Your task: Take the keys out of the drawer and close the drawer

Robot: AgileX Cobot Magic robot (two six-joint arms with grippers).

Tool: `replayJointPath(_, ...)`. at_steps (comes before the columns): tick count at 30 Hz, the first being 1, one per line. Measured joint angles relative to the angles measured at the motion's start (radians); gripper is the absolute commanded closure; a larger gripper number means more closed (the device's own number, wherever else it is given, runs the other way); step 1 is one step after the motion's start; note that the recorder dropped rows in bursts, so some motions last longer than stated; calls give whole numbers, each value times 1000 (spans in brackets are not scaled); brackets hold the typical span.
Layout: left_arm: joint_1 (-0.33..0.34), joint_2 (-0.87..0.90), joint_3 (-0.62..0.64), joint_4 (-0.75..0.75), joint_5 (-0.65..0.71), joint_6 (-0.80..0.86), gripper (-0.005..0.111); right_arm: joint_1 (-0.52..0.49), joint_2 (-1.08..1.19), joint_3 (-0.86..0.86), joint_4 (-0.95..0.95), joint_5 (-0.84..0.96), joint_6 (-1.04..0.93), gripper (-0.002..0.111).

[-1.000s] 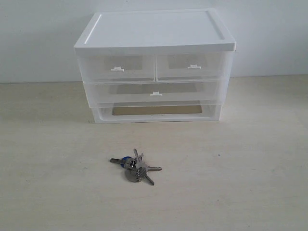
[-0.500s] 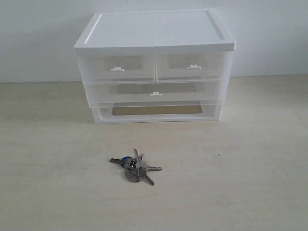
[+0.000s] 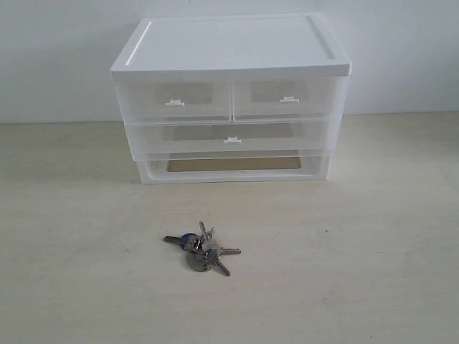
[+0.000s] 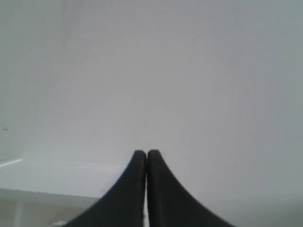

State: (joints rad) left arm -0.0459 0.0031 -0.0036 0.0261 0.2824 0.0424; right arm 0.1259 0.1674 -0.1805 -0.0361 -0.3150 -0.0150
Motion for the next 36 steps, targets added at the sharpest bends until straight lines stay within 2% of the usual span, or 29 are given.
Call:
replayJointPath(3,0,0,0,0,0,0,102,-94,0,36,0,-6,21,109)
replayJointPath(7,0,0,0,0,0,0,102,-146,0,115,-23,-23,27,109)
replayJointPath(10,0,0,0,0,0,0,102,-148,0,170,-35,-18,24,109)
replayJointPath(19,0,0,0,0,0,0,102,-148,0,177,-53,156,-34,109)
replayJointPath(31,0,0,0,0,0,0,102,-148,0,177,-53,536,-36,109)
replayJointPath(36,0,0,0,0,0,0,102,-148,0,181,-53,578,-36,109)
